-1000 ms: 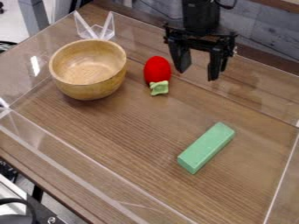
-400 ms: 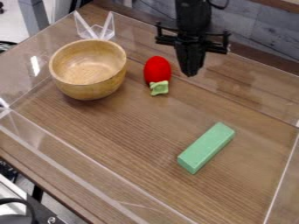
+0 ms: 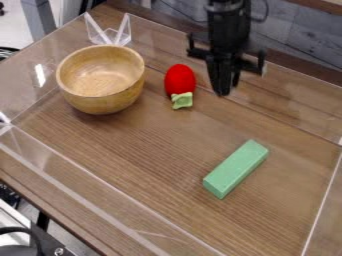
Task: Remove the green stick from the brown bowl and put it on the table
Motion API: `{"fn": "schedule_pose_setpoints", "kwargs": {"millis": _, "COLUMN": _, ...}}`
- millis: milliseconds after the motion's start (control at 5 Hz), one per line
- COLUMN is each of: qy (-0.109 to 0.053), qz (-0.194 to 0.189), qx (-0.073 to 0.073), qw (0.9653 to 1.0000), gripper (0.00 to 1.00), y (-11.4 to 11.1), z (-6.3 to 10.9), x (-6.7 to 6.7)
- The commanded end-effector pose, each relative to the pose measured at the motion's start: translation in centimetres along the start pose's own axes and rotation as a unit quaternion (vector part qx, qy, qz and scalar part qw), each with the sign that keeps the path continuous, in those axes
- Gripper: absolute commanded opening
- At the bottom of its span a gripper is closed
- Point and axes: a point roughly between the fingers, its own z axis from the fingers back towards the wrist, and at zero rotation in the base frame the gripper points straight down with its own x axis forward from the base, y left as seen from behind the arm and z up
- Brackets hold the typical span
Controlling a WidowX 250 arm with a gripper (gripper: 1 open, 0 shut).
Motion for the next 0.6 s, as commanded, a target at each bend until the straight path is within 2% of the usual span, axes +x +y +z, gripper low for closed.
{"fn": "schedule_pose_setpoints", "kwargs": {"millis": 0, "qy": -0.015, "qz": -0.013, "qx": -0.001, "qw": 0.9998, "gripper": 0.0, "y": -0.8, "z": -0.2, "x": 0.4}}
{"fn": "schedule_pose_setpoints", "kwargs": {"millis": 200, "qy": -0.012, "qz": -0.013, "qx": -0.004, "qw": 0.9998, "gripper": 0.0, "y": -0.9, "z": -1.0, "x": 0.3}}
{"fn": "schedule_pose_setpoints", "kwargs": {"millis": 400, "qy": -0.011, "qz": -0.004, "qx": -0.008, "qw": 0.9999, "gripper": 0.0, "y": -1.9, "z": -0.7, "x": 0.6}}
